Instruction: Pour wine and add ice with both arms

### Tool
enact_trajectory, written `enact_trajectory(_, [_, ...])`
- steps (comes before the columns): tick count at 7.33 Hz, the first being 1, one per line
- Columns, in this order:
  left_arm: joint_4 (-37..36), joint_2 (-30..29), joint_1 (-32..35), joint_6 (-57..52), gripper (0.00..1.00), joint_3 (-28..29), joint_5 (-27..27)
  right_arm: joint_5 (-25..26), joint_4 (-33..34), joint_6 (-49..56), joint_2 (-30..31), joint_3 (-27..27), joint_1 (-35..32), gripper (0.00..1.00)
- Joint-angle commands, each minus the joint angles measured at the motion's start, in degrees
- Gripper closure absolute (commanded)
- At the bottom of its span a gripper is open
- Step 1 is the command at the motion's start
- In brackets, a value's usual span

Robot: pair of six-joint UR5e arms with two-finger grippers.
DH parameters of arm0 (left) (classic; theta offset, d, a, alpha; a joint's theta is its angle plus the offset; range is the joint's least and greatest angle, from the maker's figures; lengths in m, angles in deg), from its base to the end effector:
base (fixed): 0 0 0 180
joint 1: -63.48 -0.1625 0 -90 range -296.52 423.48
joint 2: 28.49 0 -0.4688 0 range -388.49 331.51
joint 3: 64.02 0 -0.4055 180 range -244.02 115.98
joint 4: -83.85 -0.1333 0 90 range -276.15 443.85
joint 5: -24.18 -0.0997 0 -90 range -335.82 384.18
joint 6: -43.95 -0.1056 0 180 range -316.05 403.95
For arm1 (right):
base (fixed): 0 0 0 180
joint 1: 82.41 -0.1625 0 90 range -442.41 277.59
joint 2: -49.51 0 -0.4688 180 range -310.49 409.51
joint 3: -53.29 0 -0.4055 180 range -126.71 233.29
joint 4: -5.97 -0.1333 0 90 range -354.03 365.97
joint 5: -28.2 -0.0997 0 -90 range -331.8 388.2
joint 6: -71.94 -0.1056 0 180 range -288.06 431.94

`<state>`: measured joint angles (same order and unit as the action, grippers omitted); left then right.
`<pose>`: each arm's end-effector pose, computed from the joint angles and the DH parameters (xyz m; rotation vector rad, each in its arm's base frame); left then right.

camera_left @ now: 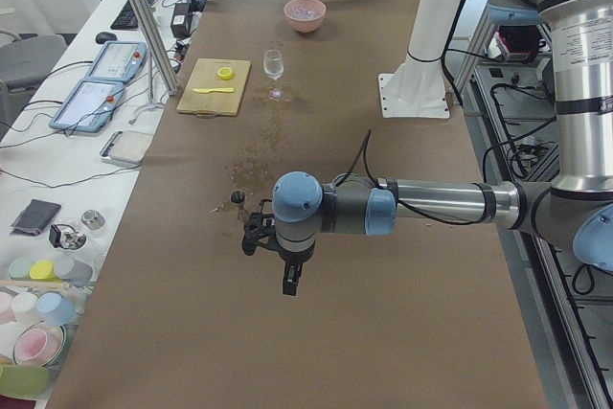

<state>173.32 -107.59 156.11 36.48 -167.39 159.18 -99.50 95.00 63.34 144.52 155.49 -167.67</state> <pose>-0.0778 -0.4155 0.6766 0.1011 0.7797 0.0934 0.0295 -0.4760 0.6473 0.0600 -0.6683 0.0180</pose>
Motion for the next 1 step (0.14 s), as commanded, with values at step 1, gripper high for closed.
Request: enact_trajectory(1, [0.00,0.00,0.00,0.00,0.02,0.01,0.00,0.00,0.00,-0.02,0.00,-0.06,0.00,0.00])
